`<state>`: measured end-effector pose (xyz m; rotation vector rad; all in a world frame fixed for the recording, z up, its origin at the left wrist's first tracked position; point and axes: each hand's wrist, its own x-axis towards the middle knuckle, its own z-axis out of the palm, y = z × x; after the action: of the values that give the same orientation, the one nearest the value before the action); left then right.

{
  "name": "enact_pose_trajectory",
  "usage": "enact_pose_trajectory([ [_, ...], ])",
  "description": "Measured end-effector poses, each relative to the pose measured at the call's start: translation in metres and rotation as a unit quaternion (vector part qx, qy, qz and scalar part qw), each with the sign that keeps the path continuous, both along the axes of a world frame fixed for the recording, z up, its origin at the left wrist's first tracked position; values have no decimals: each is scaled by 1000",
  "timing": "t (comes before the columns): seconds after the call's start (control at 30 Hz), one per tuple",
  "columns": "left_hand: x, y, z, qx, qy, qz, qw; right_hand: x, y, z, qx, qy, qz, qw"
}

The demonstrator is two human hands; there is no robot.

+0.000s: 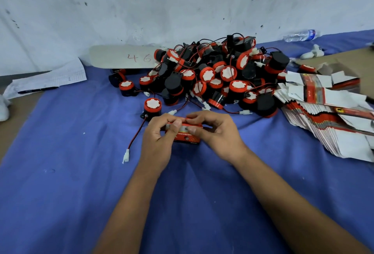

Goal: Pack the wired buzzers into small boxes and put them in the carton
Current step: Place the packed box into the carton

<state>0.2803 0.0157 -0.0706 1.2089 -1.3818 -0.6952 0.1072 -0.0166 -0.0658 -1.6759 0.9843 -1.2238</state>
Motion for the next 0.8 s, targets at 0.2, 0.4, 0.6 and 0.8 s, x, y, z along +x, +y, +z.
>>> enact_pose_trajectory([
  [0.2, -65, 5, 37, -80, -38, -54, 995, -64, 37, 68, -62, 150, -47, 986],
  [0.4, -217, 26, 109, -239, -43, -260, 935, -198, 133, 160, -87, 317, -263, 907],
  [0.6, -394, 93, 147, -257, -22, -462, 849, -333, 258, 215, -26, 493, -459, 738],
  [0.8, -519, 149, 136, -227, -309, -552, 740, -436, 302, 204, 224, 584, -496, 603],
])
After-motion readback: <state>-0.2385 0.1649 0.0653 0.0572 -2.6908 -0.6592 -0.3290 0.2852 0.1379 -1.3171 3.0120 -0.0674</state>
